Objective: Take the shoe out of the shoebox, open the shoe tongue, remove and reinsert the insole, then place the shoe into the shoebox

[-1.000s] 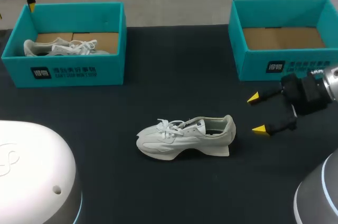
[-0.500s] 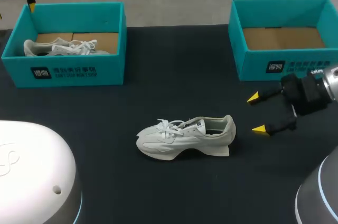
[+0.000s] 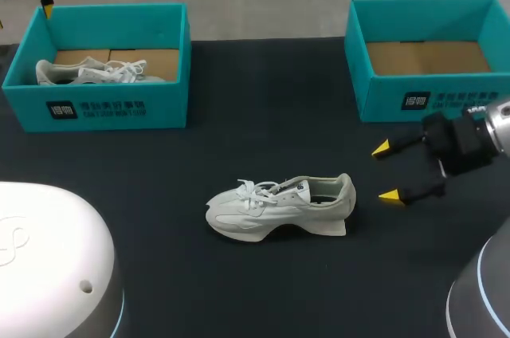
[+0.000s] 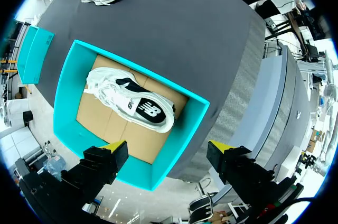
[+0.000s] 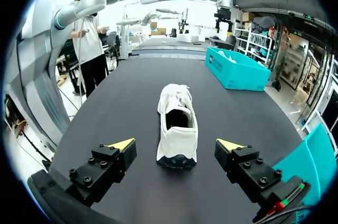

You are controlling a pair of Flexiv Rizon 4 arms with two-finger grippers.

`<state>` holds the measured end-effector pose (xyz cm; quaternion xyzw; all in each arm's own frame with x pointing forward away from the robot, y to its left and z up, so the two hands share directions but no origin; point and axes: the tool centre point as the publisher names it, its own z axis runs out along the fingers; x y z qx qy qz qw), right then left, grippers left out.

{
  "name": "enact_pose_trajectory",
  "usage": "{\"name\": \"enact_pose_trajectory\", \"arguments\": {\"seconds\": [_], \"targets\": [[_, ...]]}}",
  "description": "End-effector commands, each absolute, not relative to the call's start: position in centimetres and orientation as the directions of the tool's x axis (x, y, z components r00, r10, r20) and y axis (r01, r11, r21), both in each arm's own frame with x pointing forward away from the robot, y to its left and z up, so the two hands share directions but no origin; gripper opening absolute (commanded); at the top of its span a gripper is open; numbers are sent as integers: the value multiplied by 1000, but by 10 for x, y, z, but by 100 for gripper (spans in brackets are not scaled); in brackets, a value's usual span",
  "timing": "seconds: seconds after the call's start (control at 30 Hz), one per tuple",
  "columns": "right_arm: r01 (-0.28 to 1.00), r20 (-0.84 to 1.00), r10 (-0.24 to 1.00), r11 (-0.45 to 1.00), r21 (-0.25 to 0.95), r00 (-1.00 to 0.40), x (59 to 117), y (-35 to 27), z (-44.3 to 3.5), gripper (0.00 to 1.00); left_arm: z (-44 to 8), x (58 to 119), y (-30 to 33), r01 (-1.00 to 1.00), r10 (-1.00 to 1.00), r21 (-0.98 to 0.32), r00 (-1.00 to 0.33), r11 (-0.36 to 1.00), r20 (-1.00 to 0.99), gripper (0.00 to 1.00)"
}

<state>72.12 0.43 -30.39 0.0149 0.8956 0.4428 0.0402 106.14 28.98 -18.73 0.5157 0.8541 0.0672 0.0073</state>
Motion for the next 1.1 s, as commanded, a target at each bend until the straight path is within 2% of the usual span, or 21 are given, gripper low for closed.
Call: {"name": "enact_pose_trajectory", "arguments": {"seconds": [0.03,0.3,0.47,1.1], "targets": [[-26,-88,68,626,779,-994,731,18,-321,100,-187,1061,290,880,882,124,-468,458,59,100],[27,-91,157,622,783,-983,737,18,-343,100,-187,1061,290,880,882,124,-468,458,59,100],[63,-47,160,616,785,-986,740,15,-361,100,-187,1061,290,880,882,124,-468,458,59,100],[64,1,108,585,809,-994,737,47,-400,100,-187,1061,290,880,882,124,-468,458,59,100]]}}
